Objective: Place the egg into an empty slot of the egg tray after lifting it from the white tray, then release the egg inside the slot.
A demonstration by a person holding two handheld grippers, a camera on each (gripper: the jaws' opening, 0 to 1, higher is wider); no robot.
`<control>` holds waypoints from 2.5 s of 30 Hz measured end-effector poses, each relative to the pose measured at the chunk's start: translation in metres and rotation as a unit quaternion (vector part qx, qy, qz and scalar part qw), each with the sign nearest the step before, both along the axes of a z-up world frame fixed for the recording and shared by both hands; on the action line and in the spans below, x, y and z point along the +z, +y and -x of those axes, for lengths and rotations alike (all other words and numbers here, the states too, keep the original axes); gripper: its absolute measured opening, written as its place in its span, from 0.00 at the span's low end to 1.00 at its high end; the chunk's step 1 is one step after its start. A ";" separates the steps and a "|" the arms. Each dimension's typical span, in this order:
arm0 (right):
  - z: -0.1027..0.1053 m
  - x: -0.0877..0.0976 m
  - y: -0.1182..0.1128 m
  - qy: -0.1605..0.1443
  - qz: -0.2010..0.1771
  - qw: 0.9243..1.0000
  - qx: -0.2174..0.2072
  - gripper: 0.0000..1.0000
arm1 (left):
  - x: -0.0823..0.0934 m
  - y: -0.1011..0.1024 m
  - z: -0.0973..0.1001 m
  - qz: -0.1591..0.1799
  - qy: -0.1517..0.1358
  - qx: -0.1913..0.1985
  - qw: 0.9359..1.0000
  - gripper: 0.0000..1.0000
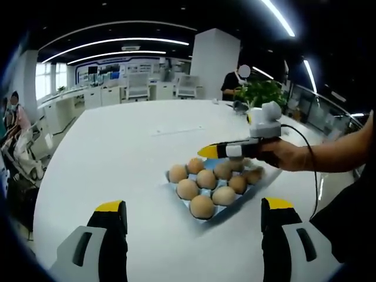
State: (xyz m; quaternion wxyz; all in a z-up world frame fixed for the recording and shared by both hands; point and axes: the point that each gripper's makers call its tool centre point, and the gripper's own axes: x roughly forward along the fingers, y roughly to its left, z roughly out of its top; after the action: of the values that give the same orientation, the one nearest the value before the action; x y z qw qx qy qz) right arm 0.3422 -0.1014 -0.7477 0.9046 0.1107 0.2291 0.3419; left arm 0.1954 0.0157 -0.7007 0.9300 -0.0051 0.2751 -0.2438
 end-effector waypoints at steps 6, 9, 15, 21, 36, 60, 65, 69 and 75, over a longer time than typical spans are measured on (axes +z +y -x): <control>-0.005 0.009 -0.050 -0.009 -0.008 0.998 -0.057 0.23 | 0.001 -0.004 -0.001 0.001 -0.002 -0.005 1.000 0.95; -0.008 0.006 -0.080 -0.005 -0.006 0.996 -0.090 0.23 | 0.001 -0.004 0.000 -0.001 -0.001 -0.006 1.000 0.95; -0.014 0.006 -0.139 -0.014 0.010 0.988 -0.155 0.23 | 0.001 -0.006 0.000 -0.001 -0.001 -0.008 1.000 0.95; -0.019 0.008 -0.210 -0.041 0.058 0.967 -0.245 0.23 | 0.001 -0.007 0.000 -0.003 -0.001 -0.010 1.000 0.95; -0.023 -0.030 -0.289 -0.011 0.151 0.940 -0.307 0.28 | 0.002 -0.005 -0.002 -0.008 0.001 -0.008 1.000 0.95; -0.023 -0.008 -0.285 -0.015 0.086 0.953 -0.289 0.26 | 0.003 -0.003 -0.001 -0.006 -0.001 -0.004 1.000 0.95; -0.019 0.013 -0.258 -0.038 0.053 0.963 -0.262 0.26 | 0.001 -0.004 -0.001 -0.007 0.001 -0.006 1.000 0.95; -0.023 0.024 -0.233 -0.050 0.025 0.971 -0.234 0.26 | 0.002 -0.004 -0.001 -0.006 0.000 -0.006 1.000 0.95; -0.021 0.038 -0.187 -0.060 0.000 0.979 -0.194 0.26 | 0.001 -0.001 0.000 -0.006 0.001 -0.001 1.000 0.95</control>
State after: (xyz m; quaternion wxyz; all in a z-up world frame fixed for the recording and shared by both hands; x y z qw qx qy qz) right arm 0.3631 -0.2884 -0.7093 0.9659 0.1321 0.1487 0.1657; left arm 0.1952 0.0150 -0.6998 0.9295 0.0005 0.2776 -0.2429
